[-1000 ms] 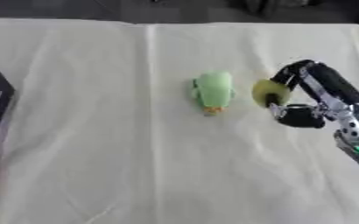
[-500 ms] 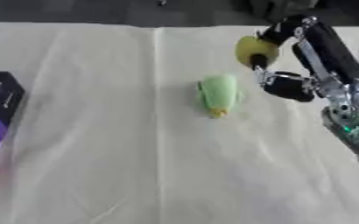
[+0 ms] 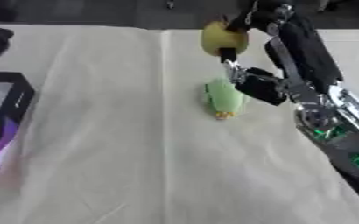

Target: Pick up the objects with one hand, pass them to the other hand, and then place them into the box on the other side of the table.

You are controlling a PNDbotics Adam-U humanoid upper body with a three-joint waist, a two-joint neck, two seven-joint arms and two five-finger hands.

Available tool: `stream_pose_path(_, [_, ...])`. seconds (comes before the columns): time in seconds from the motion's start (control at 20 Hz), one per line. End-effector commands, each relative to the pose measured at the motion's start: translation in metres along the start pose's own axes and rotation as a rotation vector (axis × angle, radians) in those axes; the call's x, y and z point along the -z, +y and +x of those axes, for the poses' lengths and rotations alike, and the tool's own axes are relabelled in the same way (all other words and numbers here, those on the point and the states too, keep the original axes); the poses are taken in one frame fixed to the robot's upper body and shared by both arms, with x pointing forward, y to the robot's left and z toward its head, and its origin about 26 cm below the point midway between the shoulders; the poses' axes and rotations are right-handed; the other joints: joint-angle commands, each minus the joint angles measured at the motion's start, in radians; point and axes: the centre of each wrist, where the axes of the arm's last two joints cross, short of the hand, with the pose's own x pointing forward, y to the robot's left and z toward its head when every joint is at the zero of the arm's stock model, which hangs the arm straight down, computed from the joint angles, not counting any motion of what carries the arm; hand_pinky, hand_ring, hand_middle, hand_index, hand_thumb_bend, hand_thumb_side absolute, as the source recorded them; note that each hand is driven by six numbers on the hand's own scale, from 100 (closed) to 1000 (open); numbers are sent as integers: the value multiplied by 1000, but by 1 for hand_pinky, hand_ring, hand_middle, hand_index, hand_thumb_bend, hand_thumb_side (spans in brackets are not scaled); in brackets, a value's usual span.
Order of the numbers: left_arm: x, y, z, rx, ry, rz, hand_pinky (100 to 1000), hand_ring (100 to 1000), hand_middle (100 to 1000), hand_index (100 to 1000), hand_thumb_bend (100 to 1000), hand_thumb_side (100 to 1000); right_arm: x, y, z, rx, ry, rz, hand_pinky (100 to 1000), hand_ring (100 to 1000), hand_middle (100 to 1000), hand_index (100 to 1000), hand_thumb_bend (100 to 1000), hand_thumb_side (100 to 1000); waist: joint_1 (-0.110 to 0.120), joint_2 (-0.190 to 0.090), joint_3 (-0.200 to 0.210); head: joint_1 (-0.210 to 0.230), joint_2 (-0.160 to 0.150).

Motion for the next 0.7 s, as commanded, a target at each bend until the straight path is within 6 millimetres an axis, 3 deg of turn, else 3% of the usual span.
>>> stream_pose_path(0.05, [3, -4, 10, 54, -57, -59, 880, 907, 791, 829, 590, 403, 11, -5, 8, -4, -80, -19, 817, 587, 547, 527, 100, 100, 0, -31, -2, 9, -8])
stream_pose_path(0.35, [13, -15, 8, 188, -133, -160, 859, 881, 766, 829, 610, 396, 27, -8, 17, 73, -104, 44, 811, 575, 550, 530, 100, 100, -8, -34, -2, 23, -5])
stream_pose_path(0.7, [21, -33, 9, 338, -255, -122, 834, 854, 755, 822, 594, 371, 38, -5, 28, 217, -99, 87, 796, 556, 553, 533, 100, 100, -13, -33, -1, 48, -11])
